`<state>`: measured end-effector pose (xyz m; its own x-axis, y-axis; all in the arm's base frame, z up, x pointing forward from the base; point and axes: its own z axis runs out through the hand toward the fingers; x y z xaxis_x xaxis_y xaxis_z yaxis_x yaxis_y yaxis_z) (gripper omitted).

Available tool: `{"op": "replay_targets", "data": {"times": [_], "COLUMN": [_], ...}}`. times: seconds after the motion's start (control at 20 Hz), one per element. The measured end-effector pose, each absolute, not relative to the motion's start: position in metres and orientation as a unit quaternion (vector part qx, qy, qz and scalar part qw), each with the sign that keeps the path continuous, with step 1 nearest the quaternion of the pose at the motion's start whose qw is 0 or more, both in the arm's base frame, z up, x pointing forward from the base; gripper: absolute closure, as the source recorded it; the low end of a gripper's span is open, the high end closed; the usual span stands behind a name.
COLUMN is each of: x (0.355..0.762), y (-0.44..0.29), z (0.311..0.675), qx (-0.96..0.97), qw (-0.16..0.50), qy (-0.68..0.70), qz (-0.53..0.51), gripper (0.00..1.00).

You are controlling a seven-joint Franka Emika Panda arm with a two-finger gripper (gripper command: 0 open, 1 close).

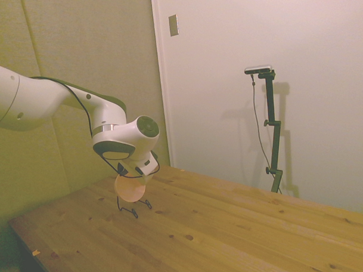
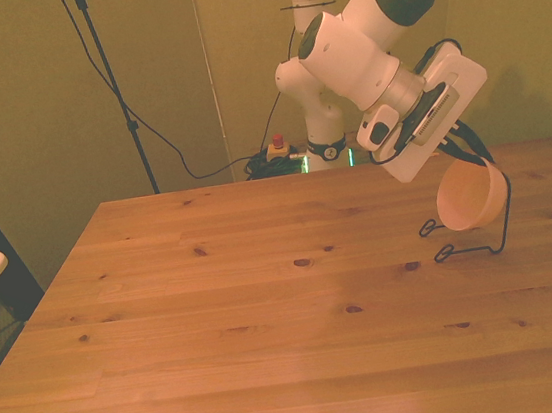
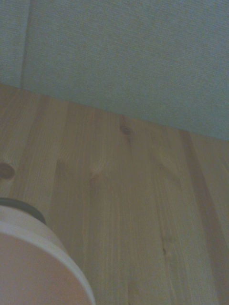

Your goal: Load the bowl

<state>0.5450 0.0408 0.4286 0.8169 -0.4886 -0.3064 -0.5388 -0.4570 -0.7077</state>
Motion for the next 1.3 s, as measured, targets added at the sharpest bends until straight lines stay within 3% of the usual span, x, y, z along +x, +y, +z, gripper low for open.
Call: {"op": "replay_targets", "data": {"times": [1.0,1.05,1.3], "x": [0.549,0.55,0.55], "y": [0.038,0.039,0.041], "z": [0.391,0.39,0.388], "qx": [-0.842,-0.842,-0.843], "qw": [0.446,0.445,0.445], "qy": [0.303,0.303,0.302], "qz": [0.024,0.025,0.027], "gripper": [1.0,0.0,0.0]}}
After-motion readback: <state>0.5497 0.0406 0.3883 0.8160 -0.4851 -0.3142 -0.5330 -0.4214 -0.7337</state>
